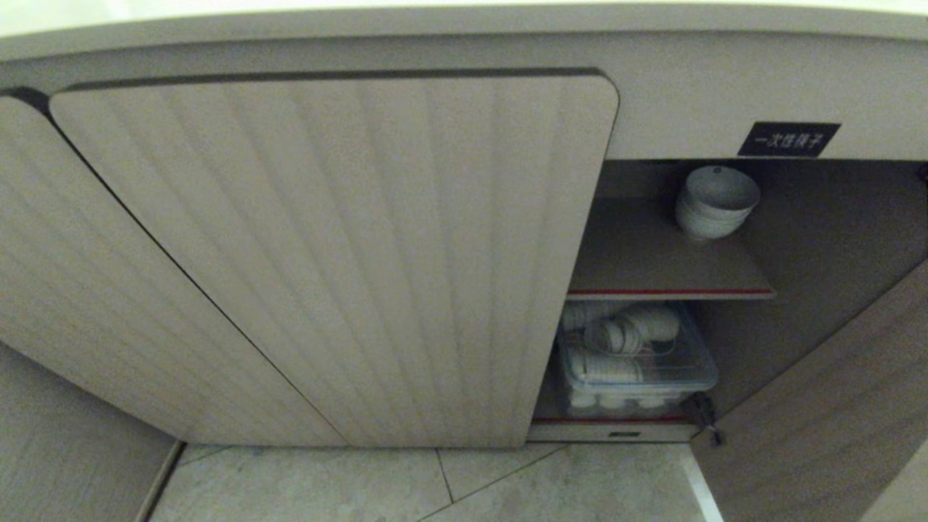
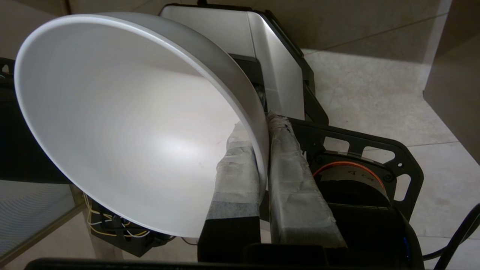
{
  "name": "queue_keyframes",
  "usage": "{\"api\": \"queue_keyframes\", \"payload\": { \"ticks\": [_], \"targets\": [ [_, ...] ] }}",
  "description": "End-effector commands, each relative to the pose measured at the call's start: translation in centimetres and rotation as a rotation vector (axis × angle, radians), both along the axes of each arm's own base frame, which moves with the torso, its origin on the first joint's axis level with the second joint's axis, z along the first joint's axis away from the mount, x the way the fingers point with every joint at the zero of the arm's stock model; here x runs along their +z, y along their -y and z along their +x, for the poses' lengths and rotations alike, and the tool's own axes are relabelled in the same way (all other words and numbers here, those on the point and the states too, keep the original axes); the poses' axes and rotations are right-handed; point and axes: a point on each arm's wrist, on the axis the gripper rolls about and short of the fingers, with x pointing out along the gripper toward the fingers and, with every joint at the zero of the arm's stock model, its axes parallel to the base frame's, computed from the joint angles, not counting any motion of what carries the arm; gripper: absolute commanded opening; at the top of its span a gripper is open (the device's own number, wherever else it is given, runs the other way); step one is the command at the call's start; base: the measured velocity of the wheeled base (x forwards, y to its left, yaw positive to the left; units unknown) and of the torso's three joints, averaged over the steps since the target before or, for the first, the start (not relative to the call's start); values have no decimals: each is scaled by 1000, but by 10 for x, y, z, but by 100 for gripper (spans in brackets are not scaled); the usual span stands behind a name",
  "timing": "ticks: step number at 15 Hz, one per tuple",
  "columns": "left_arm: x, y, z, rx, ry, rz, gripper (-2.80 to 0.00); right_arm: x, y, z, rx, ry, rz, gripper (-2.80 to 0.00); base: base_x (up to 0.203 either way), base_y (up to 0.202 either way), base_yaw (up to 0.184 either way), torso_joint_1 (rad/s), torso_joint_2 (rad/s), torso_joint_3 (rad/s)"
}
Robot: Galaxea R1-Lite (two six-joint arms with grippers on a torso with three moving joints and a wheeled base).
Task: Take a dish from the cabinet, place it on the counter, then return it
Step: Place it on the table
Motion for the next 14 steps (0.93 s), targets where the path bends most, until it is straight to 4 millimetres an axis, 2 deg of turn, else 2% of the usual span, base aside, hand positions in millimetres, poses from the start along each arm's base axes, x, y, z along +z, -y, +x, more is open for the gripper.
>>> {"api": "queue_keyframes", "payload": {
  "ticks": [1, 14],
  "targets": [
    [0, 0, 0, -1, 1, 0, -280, -1, 0, 0, -1, -10, -1, -280, 0, 0, 0, 198, -607, -296],
    [0, 0, 0, -2, 1, 0, -280, 0, 0, -1, 0, -11, 3, -280, 0, 0, 0, 190, -479, -280]
  ]
}}
